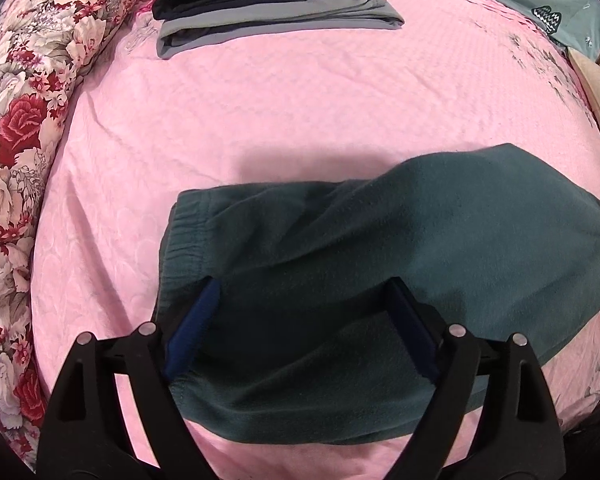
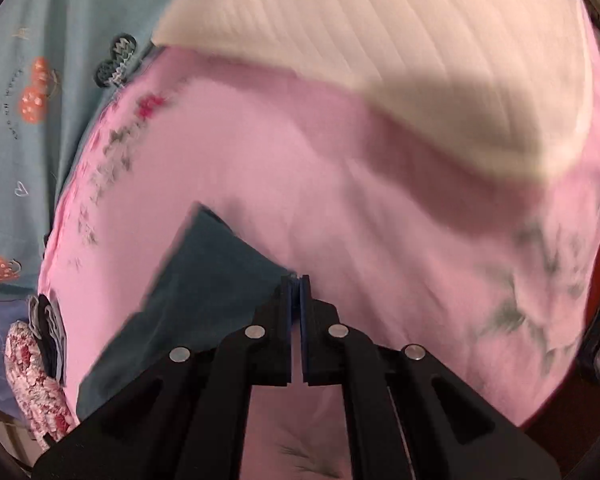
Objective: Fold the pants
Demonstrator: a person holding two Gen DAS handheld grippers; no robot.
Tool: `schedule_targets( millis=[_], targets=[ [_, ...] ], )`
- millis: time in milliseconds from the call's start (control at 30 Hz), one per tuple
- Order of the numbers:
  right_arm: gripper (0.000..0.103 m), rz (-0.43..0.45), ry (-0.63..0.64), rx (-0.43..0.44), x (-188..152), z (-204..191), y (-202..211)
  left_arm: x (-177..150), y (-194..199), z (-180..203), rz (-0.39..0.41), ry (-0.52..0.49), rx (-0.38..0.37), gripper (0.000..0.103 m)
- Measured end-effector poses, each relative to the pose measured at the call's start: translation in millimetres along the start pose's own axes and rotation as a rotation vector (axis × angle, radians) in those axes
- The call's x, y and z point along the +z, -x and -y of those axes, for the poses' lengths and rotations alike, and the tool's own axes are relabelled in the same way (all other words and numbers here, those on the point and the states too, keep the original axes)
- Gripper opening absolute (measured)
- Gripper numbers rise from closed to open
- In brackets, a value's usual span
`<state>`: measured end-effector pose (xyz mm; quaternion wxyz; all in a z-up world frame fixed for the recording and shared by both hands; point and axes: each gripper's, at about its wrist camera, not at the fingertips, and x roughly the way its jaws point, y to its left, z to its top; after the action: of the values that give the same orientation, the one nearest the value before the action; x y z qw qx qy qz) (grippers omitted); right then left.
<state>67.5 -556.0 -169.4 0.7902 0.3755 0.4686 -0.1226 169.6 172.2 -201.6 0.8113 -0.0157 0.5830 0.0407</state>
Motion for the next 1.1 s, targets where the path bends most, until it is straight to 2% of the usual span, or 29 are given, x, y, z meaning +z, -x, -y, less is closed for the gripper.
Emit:
schedule_targets(
  millis=[100,133,200,267,367,400,433,467,533,600,667,700,733,800,833,867,967,1100],
  targets=[
    [0.023,0.025,0.092,-0.063,10.4,-23.1,16.3,2.5,-1.3,0.9,-0.008,0.005,0.008,0.089],
    [0.025,0.057,0.17,-0.082,16.3,-38.3,22.8,3.2,-1.4,1.3,-0.009,0.008,0.011,0.09],
    [0.033,0.09,0.292,-0.094,27.4,-63.2,25.9,2.6,-1.1,3.1,-0.008,0.01,0.026,0.09],
    [0.034,0.042,0.366,-0.06,41.2,-78.8,13.0,2.5,-0.7,4.6,-0.007,0.014,0.041,0.091],
    [0.034,-0.138,0.46,-0.093,49.0,-88.2,-31.2,2.3,-0.6,6.8,-0.009,0.019,0.058,0.092],
    [0.03,-0.206,0.485,-0.095,48.8,-90.2,-44.4,2.6,-0.5,6.8,-0.011,0.019,0.061,0.092],
    [0.015,-0.224,0.517,-0.094,47.3,-88.8,-47.2,3.1,-0.5,7.4,-0.013,0.019,0.066,0.093],
    [0.006,-0.208,0.565,-0.097,47.3,-92.8,-45.9,2.7,-0.4,7.4,-0.014,0.018,0.069,0.093],
    [0.005,-0.114,0.595,-0.022,51.8,-100.8,-26.0,2.0,0.3,8.0,-0.012,0.021,0.079,0.094],
    [0.005,-0.044,0.552,0.038,57.4,-98.3,-11.8,0.3,0.5,10.2,-0.007,0.026,0.091,0.095],
    [0.005,-0.049,0.539,-0.02,61.1,-94.2,-24.0,-1.5,0.9,10.3,-0.001,0.038,0.102,0.097],
    [0.006,-0.077,0.555,-0.072,59.5,-91.7,-35.2,-2.1,1.0,10.4,0.0,0.044,0.105,0.097],
    [0.01,-0.11,0.585,-0.174,56.4,-87.1,-49.1,-2.8,1.4,10.2,0.002,0.041,0.105,0.097],
    [0.017,-0.114,0.59,-0.269,56.0,-79.3,-52.2,-3.5,2.4,10.7,0.004,0.042,0.11,0.097],
    [0.02,-0.1,0.573,-0.261,55.8,-74.5,-45.1,-4.0,2.6,10.9,0.005,0.043,0.111,0.097],
    [0.027,-0.072,0.542,-0.229,58.3,-70.4,-31.1,-4.3,2.8,11.2,0.006,0.043,0.112,0.097],
    [0.028,-0.022,0.506,-0.129,55.7,-63.9,6.9,-5.0,3.6,11.6,0.007,0.047,0.114,0.097],
    [0.028,-0.099,0.494,0.052,28.7,-67.0,14.4,-2.5,2.9,9.7,0.007,0.045,0.113,0.097]
  ],
)
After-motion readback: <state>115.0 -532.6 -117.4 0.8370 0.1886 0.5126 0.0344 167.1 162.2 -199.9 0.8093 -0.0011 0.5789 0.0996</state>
